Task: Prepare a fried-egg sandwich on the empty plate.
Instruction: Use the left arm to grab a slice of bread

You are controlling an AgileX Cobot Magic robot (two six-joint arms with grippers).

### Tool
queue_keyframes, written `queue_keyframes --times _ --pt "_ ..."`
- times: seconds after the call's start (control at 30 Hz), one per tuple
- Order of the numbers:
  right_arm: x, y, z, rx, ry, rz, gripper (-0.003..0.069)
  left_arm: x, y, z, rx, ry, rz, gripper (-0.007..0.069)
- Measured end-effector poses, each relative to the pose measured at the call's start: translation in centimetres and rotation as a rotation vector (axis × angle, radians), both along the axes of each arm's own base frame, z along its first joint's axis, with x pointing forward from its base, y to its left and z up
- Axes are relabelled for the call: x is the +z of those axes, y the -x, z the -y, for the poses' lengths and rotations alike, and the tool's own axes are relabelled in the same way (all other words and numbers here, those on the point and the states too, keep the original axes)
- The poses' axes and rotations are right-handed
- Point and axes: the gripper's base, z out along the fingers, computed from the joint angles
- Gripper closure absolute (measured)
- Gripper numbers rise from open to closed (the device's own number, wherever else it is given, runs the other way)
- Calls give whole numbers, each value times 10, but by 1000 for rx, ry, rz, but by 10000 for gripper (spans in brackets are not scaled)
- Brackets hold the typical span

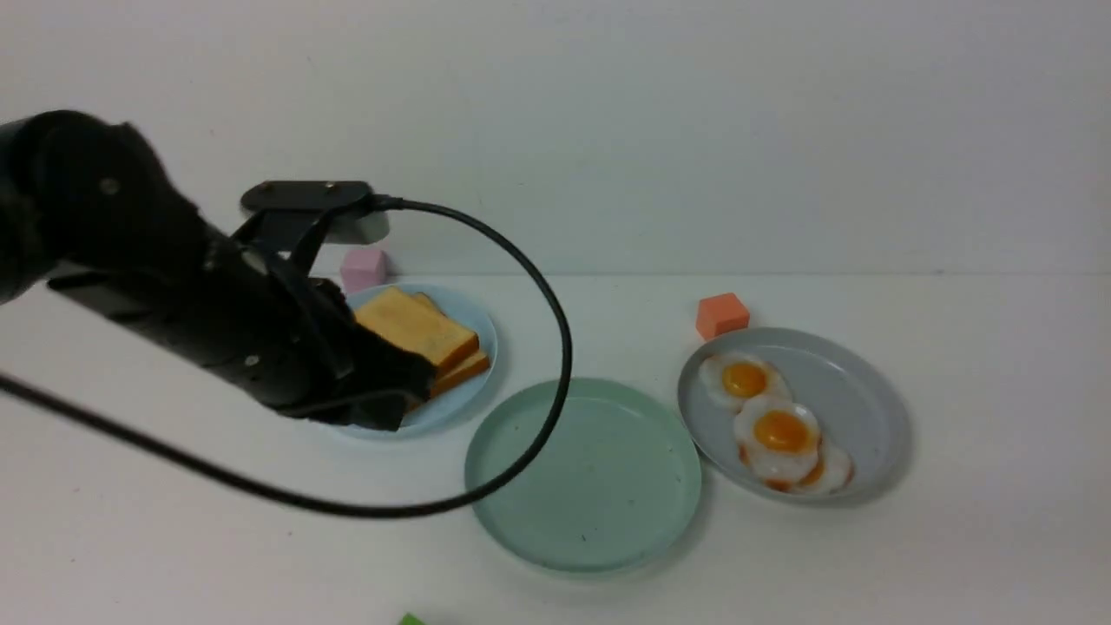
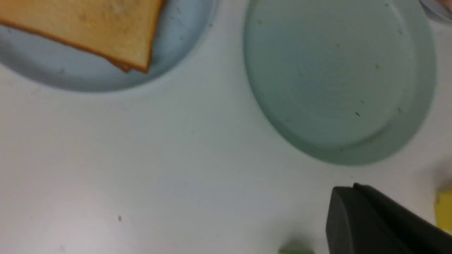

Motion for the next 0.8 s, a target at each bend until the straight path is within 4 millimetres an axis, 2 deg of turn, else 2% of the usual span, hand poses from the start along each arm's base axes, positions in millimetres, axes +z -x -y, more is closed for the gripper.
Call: queue_keyframes --times 0.03,0.07,0.13,0.17,0.23,0.27,0.3,0.4,0.47,0.57,0.67,0.8 --pt "10 0 -1 39 21 -10 418 -3 -8 1 2 -10 -4 638" --pt "12 -2 -2 56 26 -18 418 -4 -10 1 3 -10 -7 638" --pt "34 -5 -8 163 63 -18 418 -18 -38 3 18 -33 -37 638" --pt "36 -5 -8 170 65 -17 418 -17 -41 3 20 -33 -33 638" --pt "49 -7 -11 230 91 -1 418 -31 -64 3 21 -67 -47 635" --pt "52 -8 -12 250 98 5 418 -36 -76 4 18 -87 -41 626" --pt "52 -8 -12 253 100 5 418 -38 -77 4 17 -92 -46 624" --pt "53 -8 -13 273 119 3 418 -55 -103 4 -3 -168 -13 553" --pt "53 -8 -13 275 121 1 418 -62 -111 4 -10 -200 15 502" --pt "53 -8 -13 276 121 1 418 -73 -120 3 -24 -244 55 385" --pt "53 -8 -13 275 123 2 418 -80 -123 3 -29 -257 55 287" --pt "52 -9 -11 263 142 6 418 -83 -124 3 -31 -260 54 223"
